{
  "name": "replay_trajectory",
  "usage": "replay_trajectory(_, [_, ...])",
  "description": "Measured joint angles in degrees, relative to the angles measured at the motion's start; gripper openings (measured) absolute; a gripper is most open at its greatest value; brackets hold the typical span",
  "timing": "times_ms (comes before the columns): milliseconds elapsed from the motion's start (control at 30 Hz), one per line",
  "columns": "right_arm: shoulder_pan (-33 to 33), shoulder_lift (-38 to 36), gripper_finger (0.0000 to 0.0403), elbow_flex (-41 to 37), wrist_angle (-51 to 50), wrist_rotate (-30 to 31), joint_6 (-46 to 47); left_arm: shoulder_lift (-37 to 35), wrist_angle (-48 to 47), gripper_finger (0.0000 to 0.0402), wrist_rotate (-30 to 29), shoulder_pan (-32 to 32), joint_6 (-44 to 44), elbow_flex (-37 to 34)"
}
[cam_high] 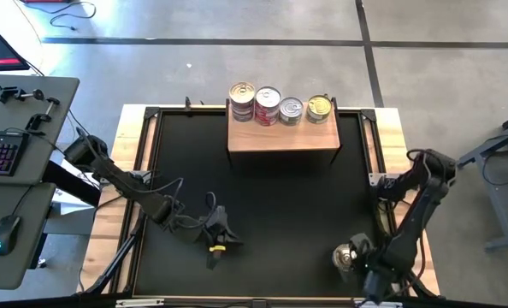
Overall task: Stack canned seafood by type on shelf
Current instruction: Stack the blue-pink can on top of the blue-pink tuna can on the shelf
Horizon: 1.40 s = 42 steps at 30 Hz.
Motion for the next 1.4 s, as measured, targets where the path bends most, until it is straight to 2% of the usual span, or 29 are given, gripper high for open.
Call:
replay_trajectory(133, [-1.8, -0.6, 0.0, -3.7, 2.6, 0.7, 0.5, 0.0, -2.2, 0.0, -1.3, -0.6, 0.6, 0.1])
replay_trajectory(267, [-4.8, 0.7, 0.0, -4.0, 2.0, 2.9, -2.9, 0.0, -8.7, 0.0, -1.3, -2.2, 1.0, 0.1])
replay_trajectory(433, [-8.5, 3.8, 0.0, -4.0, 1.1, -0.4, -10.6, 0.0, -16.9, 0.0, -1.1, -4.4, -2.6, -1.0])
replay_trajectory(533, [-10.7, 5.9, 0.0, -3.8, 3.5, -1.9, -14.7, 0.0, -14.2, 0.0, -1.0, -5.9, -6.6, -5.1])
replay_trajectory(633, [-13.3, 7.6, 0.0, -3.6, 8.5, -1.9, -18.1, 0.0, -5.3, 0.0, -0.5, -7.3, -11.7, -10.8])
replay_trajectory(733, [-16.7, 8.2, 0.0, -3.5, 13.6, 2.5, -20.8, 0.0, 0.6, 0.0, -0.8, -8.4, -16.1, -15.7])
replay_trajectory(867, [-22.7, 8.5, 0.0, -2.4, 16.5, 9.5, -27.0, 0.0, -0.3, 0.0, -1.1, -8.7, -19.9, -18.1])
replay_trajectory(1000, [-30.2, 8.8, 0.0, -2.1, 19.7, 12.0, -35.3, 0.0, -0.9, 0.0, -0.1, -7.8, -16.9, -18.7])
replay_trajectory(1167, [-38.7, 11.4, 0.0, -1.9, 29.2, 11.4, -44.7, -1.9, -2.2, 0.0, 4.5, -5.5, -10.6, -18.7])
replay_trajectory(1300, [-43.2, 14.4, 0.0, -1.9, 41.6, 10.7, -48.8, -6.3, -8.4, 0.0, 5.7, -3.6, -6.9, -18.7])
replay_trajectory(1400, [-45.1, 15.6, 0.0, -2.1, 48.2, 10.2, -49.0, -9.9, -13.9, 0.0, 4.3, -2.6, -4.3, -18.7])
